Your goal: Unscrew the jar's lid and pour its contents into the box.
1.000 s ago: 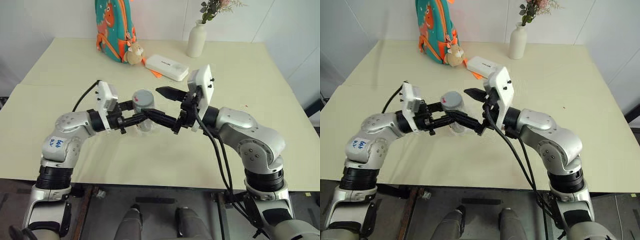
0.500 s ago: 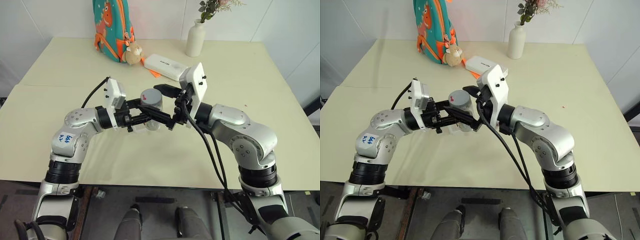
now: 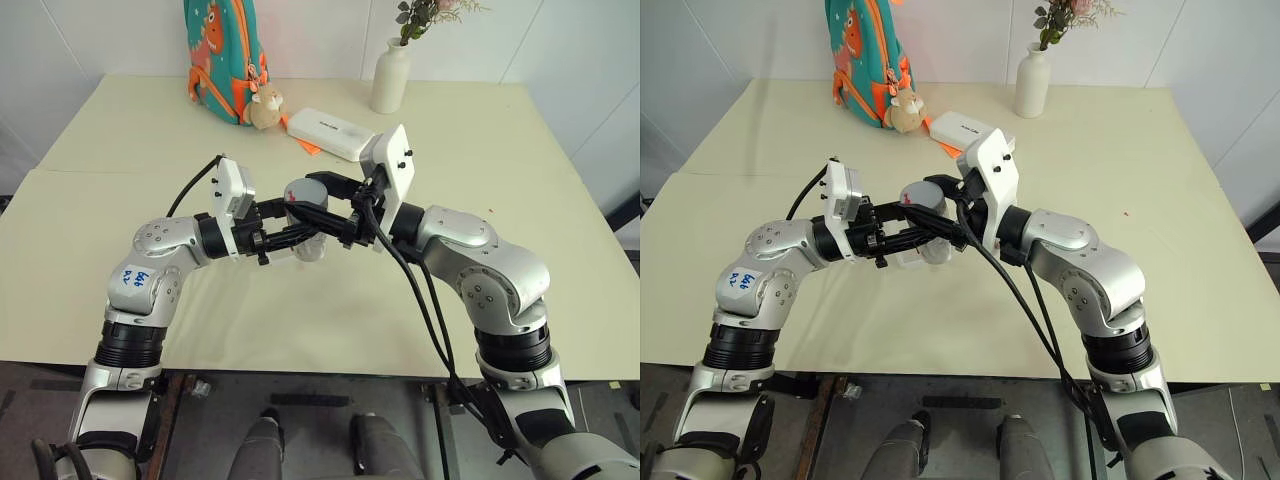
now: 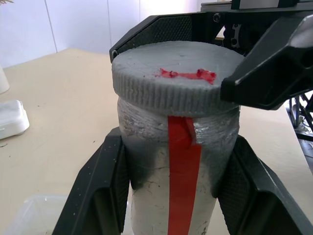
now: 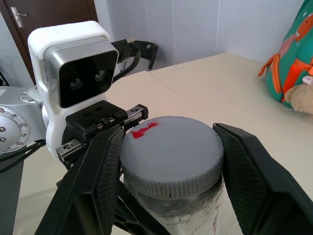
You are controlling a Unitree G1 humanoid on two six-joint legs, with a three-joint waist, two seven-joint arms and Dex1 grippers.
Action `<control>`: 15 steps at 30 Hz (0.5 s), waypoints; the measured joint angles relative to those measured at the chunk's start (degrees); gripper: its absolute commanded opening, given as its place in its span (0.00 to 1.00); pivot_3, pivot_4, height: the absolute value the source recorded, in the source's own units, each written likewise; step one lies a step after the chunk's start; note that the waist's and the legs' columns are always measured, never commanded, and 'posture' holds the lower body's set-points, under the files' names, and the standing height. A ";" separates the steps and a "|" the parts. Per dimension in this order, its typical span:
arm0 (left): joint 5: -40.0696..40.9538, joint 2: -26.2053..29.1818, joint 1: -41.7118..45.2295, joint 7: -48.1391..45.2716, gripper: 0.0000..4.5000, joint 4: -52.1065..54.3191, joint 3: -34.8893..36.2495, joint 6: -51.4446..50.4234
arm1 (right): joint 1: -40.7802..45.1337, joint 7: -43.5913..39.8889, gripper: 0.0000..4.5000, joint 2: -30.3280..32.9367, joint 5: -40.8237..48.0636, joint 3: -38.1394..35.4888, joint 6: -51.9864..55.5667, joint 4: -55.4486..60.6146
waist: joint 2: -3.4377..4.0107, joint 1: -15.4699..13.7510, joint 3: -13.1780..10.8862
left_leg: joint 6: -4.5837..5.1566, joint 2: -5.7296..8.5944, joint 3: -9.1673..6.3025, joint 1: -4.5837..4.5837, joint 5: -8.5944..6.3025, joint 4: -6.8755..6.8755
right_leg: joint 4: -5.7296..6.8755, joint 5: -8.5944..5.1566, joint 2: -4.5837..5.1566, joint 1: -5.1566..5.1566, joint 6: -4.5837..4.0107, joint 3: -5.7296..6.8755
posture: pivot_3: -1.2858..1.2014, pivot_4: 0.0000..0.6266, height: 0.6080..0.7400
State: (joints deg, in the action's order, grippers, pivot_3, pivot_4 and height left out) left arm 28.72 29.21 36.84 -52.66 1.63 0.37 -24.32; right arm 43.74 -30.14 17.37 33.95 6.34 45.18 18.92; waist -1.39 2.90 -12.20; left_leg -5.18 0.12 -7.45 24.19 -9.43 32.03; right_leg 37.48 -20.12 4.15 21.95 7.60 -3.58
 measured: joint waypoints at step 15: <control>4.35 3.25 8.14 -22.90 0.44 -4.38 -4.10 0.60 | 8.17 -33.23 0.57 11.84 9.20 -1.47 -0.26 -8.61 | 0.01 0.30 -0.04 | 0.03 -0.01 0.09 -0.02 -0.03 0.03 | -0.08 -0.01 -0.01 -0.08 0.03 0.01 | 0.52 0.24 1.00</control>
State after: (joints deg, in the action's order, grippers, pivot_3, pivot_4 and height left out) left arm 33.07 32.46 44.98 -75.56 -2.75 -3.73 -23.72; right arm 51.91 -63.37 29.21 43.15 4.86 44.92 10.31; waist -1.38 3.20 -12.24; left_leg -5.14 0.11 -7.36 24.17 -9.46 32.05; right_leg 37.40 -20.13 4.14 21.87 7.62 -3.57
